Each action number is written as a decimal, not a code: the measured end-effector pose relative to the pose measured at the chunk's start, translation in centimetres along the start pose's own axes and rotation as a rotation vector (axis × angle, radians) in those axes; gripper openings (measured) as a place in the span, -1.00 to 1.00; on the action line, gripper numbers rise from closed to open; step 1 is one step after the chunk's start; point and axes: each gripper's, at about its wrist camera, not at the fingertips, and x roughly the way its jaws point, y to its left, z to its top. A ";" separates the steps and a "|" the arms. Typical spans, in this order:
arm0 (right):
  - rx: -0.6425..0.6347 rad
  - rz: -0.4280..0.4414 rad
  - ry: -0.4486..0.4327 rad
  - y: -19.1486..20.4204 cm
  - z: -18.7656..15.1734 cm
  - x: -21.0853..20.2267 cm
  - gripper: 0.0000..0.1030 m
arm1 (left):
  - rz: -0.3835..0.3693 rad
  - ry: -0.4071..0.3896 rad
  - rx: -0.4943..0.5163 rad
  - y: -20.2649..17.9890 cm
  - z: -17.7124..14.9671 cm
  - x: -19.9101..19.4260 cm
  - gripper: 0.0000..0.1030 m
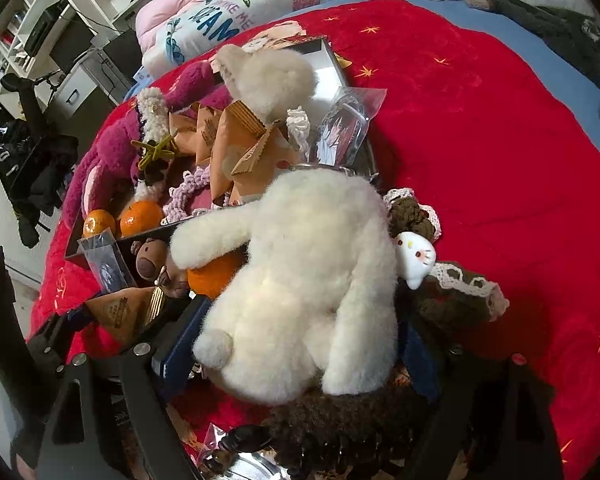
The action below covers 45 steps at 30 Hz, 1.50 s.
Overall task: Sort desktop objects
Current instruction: 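Close the right tool on the white plush bunny while the left tool approaches a snack packet, then grasp the brown snack packet with the left tool while the right tool lifts the bunny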
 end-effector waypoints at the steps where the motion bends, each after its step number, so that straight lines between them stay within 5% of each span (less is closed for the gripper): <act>1: 0.004 0.002 0.000 -0.1 0.0 0.0 0.67 | 0.003 0.003 0.004 -0.1 0.0 0.0 1.00; 6: 0.012 0.030 0.019 0.0 0.1 -0.1 0.20 | -0.007 0.036 0.019 -0.2 0.3 0.0 1.00; 11: 0.011 0.045 0.031 0.3 0.0 -0.5 0.07 | -0.021 0.055 0.019 -0.2 0.4 -0.2 1.00; 31: 0.041 0.083 0.021 0.3 0.0 -2.4 0.04 | -0.065 0.059 0.001 -0.6 -0.3 -3.3 0.39; 39: 0.044 0.090 -0.007 0.3 0.3 -3.4 0.04 | -0.033 0.058 -0.019 -0.1 -0.5 -4.6 -0.10; 45: 0.040 0.098 -0.023 0.4 0.5 -3.8 0.04 | -0.041 0.014 -0.034 1.6 -0.2 -5.9 -0.15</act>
